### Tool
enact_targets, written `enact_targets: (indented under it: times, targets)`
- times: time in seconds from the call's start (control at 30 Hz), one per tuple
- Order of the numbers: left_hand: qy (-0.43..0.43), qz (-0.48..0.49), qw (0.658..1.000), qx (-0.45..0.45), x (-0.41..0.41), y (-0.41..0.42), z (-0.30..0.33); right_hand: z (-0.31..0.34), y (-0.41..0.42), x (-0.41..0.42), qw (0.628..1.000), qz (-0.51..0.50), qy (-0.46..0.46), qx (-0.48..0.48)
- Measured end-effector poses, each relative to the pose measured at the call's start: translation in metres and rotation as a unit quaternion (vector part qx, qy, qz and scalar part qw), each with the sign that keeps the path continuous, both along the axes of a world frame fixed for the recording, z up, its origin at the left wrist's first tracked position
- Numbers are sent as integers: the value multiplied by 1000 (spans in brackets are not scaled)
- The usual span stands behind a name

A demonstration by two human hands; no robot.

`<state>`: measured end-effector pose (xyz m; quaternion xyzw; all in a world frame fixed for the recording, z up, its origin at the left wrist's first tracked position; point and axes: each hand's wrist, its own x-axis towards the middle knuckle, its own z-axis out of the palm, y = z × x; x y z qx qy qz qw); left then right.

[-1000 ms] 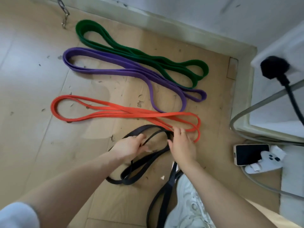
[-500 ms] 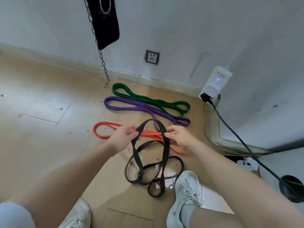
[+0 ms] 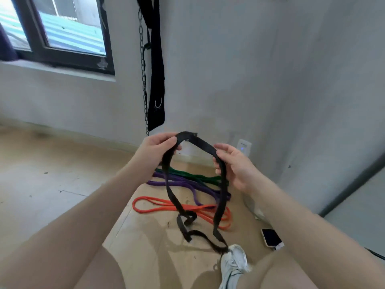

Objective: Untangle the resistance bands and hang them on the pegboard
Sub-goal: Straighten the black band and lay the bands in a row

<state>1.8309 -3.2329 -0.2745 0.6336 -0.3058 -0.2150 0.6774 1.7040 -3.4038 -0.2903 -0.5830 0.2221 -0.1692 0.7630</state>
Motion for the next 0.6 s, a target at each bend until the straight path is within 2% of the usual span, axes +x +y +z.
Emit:
enact_targets:
  times: [0.13,0.2,0.33,0.5,0.6]
  targets:
    - [-24,-19,996,-79,-21,6,61,47,17,-8,995,-18,-88,43]
    - [-39,-28,995,-85,-26,4,77,64,20,-8,991,-23,-114,60]
    - [-67,17,998,-13,-20,-8,69,63,18,-3,996,-43,-74,11]
    - [-112,127,977,129,10,-17,-5,18,2,4,996,-69,6,-49]
    - [-116,160,966,166,19,-22,-39,-10,-6,11,990,-47,55,-119]
